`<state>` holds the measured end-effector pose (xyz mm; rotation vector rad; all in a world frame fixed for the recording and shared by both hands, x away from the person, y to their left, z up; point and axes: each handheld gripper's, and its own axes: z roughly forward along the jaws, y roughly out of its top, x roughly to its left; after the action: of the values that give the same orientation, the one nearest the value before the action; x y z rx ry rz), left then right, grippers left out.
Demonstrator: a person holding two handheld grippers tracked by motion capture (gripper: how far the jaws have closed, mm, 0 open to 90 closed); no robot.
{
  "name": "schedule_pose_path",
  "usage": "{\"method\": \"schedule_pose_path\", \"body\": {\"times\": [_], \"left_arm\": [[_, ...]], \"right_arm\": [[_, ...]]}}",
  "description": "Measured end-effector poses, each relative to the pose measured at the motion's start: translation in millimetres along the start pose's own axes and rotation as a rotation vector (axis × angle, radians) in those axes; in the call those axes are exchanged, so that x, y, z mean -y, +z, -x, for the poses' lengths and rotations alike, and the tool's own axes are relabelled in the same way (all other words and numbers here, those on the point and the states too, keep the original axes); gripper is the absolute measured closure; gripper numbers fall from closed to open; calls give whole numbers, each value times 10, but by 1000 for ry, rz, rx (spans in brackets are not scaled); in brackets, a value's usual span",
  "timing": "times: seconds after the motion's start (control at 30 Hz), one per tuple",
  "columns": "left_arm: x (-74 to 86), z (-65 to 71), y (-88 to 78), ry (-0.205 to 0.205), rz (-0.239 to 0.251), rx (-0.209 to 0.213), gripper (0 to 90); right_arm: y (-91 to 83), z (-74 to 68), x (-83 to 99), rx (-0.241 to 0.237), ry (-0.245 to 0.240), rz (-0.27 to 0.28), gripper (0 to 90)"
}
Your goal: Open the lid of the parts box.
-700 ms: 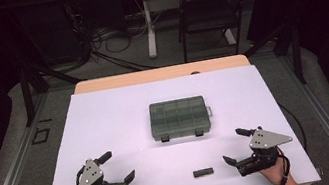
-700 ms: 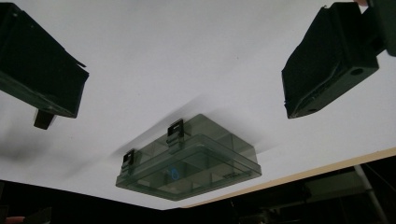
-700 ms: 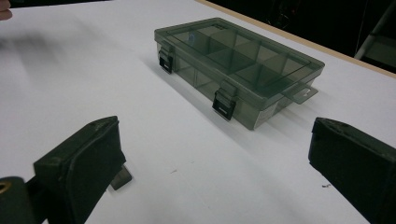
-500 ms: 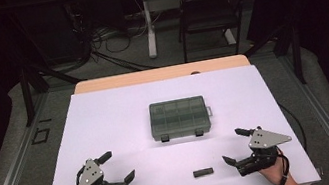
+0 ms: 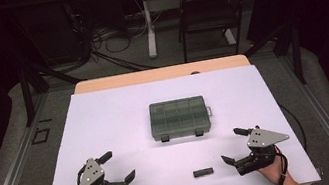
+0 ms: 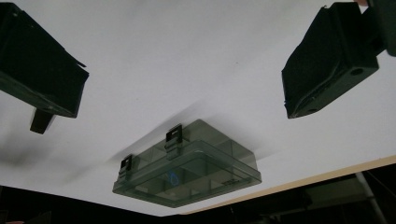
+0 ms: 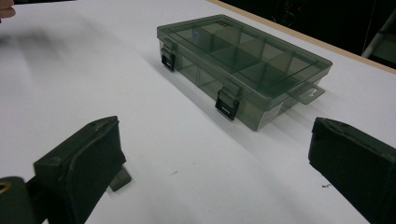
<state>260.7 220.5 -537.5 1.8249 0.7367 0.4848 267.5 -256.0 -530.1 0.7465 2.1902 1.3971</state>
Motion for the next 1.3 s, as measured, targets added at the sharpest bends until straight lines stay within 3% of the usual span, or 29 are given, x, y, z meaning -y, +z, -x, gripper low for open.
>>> {"method": "schedule_pose_path", "body": {"times": [0.53,1.3], "left_arm": [[-27,-37,70,-30,-8,-3,0],[-298,-66,389,-61,-65,18,0]], "right_arm": [[96,23,-83,-13,4,-3,22],[356,161,-280,-42,39,-78,23]]}}
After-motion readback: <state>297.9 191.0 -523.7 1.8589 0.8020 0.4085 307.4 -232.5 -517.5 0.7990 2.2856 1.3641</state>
